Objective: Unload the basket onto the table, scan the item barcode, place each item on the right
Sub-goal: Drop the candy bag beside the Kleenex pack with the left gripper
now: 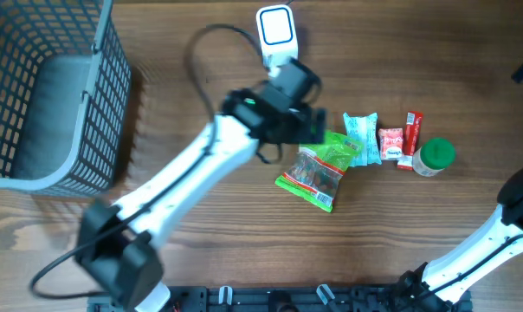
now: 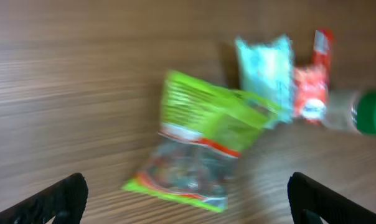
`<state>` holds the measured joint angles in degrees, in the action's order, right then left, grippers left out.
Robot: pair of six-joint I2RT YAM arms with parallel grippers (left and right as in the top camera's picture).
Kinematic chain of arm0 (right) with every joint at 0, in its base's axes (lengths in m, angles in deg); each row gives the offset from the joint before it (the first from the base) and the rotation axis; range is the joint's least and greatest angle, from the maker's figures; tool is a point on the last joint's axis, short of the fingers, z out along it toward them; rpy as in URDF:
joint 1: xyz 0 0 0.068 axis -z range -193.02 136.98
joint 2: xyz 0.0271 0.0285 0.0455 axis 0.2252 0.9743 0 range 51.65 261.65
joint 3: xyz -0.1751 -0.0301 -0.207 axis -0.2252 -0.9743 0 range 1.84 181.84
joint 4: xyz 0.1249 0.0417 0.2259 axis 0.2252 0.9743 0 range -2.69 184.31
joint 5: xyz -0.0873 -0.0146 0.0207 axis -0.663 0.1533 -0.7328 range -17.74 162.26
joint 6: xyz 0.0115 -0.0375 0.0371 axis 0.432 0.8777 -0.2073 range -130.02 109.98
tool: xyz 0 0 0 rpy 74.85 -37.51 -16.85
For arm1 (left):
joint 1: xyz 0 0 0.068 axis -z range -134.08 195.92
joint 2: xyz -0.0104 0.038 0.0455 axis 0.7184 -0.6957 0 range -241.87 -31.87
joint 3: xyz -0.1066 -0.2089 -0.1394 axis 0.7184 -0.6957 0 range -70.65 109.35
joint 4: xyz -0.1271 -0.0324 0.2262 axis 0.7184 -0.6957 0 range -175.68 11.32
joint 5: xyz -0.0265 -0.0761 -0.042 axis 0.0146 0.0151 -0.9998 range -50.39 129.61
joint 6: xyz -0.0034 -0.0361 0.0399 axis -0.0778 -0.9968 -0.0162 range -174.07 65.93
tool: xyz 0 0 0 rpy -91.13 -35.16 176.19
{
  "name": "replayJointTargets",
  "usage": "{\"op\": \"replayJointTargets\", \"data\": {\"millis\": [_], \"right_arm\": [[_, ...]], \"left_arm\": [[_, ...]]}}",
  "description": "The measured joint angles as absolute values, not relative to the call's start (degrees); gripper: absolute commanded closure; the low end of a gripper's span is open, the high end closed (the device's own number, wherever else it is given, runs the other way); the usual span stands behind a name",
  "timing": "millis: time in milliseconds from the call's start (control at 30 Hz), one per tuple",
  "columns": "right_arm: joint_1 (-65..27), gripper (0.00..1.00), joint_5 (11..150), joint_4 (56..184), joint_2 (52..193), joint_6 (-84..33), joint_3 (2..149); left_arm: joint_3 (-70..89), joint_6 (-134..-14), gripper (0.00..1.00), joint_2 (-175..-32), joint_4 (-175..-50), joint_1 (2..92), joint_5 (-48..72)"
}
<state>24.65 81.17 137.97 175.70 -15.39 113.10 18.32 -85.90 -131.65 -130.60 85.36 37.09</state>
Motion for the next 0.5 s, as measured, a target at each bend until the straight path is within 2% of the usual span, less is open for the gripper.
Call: {"op": "replayJointTargets", "data": {"millis": [133, 267, 500], "right_arm": [[24.7, 0.00, 81.2, 138.0, 175.7, -15.4, 113.1], [24.7, 0.00, 81.2, 138.0, 175.7, -15.4, 113.1], [24.7, 0.00, 81.2, 138.0, 175.7, -15.4, 113.1]], "left_arm": [[18.8, -85.9, 0.00, -129.6, -140.2, 79.1, 46.2], [18.8, -85.9, 0.00, -129.6, -140.6, 76.1, 49.5], [18.8, -85.9, 0.00, -129.6, -140.6, 75.8, 50.3]]}}
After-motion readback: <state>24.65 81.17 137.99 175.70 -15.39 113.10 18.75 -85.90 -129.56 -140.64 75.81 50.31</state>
